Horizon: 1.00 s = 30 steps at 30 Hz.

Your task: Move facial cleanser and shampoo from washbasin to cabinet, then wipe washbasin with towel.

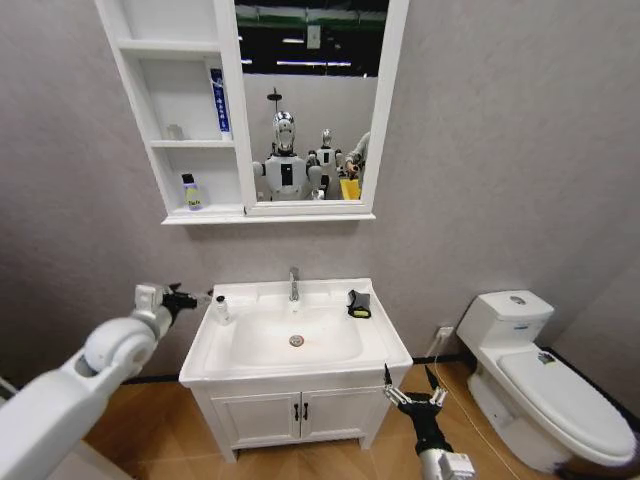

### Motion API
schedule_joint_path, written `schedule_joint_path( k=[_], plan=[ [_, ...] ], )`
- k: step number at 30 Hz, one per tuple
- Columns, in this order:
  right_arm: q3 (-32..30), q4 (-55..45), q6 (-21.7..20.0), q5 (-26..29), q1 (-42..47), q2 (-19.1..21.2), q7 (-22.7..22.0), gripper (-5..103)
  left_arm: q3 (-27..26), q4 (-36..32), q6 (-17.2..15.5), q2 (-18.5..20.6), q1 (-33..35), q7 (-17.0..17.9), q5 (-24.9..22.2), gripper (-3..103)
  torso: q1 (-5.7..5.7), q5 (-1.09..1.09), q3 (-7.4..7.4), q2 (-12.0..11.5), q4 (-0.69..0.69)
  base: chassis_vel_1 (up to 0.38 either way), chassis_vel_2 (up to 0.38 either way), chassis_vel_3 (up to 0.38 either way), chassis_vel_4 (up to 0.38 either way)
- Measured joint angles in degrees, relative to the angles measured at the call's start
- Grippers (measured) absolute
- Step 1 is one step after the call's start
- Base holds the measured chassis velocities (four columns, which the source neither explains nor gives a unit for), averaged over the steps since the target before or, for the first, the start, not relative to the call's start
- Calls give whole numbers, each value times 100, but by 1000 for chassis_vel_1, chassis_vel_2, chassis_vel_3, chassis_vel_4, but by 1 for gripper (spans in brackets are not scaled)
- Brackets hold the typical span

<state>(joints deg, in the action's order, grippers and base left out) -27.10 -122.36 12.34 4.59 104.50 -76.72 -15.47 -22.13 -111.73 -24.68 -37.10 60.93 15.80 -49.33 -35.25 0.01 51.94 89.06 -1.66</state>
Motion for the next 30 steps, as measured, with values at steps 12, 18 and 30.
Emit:
schedule_joint_path(
  k=[12, 18, 30],
  plan=[
    [3, 101, 16, 25, -26, 108, 1, 100, 676, 1655, 1115, -1534, -253, 113, 1206, 100, -1, 0, 1, -1, 3, 0, 0, 0, 0],
    [-26, 129, -18, 84, -51, 142, -12, 100, 938, 2402, 1175, -1952, -706, 265, 1306, 100, -2, 0, 1, -1, 0, 0, 0, 0, 0],
    [-38, 152, -46, 84, -5, 122, -25, 100, 1289, 3590, 1317, -2325, -1567, 247, 1427, 100, -2, 0, 1, -2, 1, 0, 0, 0, 0]
  ],
)
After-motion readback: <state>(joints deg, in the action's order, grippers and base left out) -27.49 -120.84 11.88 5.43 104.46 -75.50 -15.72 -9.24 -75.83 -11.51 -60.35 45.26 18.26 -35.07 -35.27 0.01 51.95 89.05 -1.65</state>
